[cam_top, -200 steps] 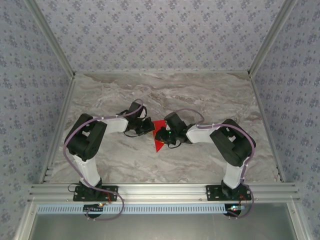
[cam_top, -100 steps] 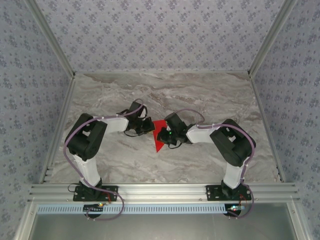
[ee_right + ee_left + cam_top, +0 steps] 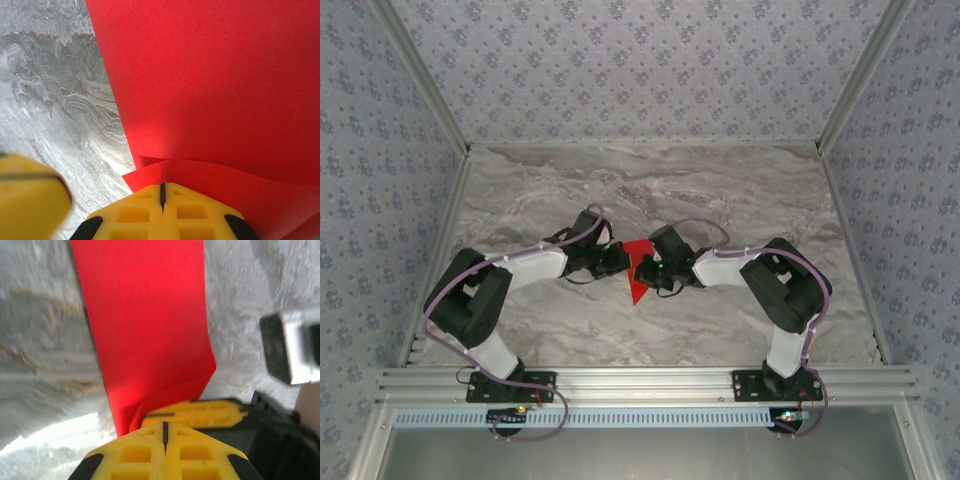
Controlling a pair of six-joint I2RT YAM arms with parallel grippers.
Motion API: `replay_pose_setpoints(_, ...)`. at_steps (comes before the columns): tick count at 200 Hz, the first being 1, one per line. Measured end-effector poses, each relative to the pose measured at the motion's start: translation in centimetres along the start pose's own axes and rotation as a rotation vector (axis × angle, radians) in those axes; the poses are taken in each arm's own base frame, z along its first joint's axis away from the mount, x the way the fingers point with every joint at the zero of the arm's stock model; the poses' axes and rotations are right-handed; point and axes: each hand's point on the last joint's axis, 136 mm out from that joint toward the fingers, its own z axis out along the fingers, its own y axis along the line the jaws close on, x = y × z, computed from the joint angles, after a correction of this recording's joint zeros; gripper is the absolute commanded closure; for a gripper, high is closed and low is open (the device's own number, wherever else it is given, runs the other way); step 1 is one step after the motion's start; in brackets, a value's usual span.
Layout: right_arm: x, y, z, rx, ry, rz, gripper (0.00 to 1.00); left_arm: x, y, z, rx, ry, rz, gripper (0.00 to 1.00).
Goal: Fold a paper plane with a square sheet of paper (pick it up from the middle)
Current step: Third fold the triangle at the center of the table.
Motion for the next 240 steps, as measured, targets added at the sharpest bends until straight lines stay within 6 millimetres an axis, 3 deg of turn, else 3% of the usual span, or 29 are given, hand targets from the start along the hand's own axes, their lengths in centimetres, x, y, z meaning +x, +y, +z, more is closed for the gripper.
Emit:
replay_pose_setpoints(17, 0.0, -0.1, 0.0, 0.002, 0.002, 0.001, 1.00, 1.3, 0.3, 0.4, -0.011, 0.022, -0.002, 1.00)
replay_pose_setpoints(43, 0.1, -0.1, 0.0, 0.002, 0.002, 0.001, 1.00, 1.5, 0.6, 0.5, -0.012, 0.021, -0.009, 1.00)
replay_pose_setpoints(156, 0.0, 0.0, 0.0, 0.002, 0.002, 0.008, 1.00, 1.5, 2.7, 2.1, -0.085, 0.023, -0.032, 1.00)
replay_pose_setpoints(240, 0.0, -0.1, 0.0, -0.001, 0.004, 0.012, 1.00, 1.1, 2.7, 2.1, -0.112, 0.010, -0.030, 1.00)
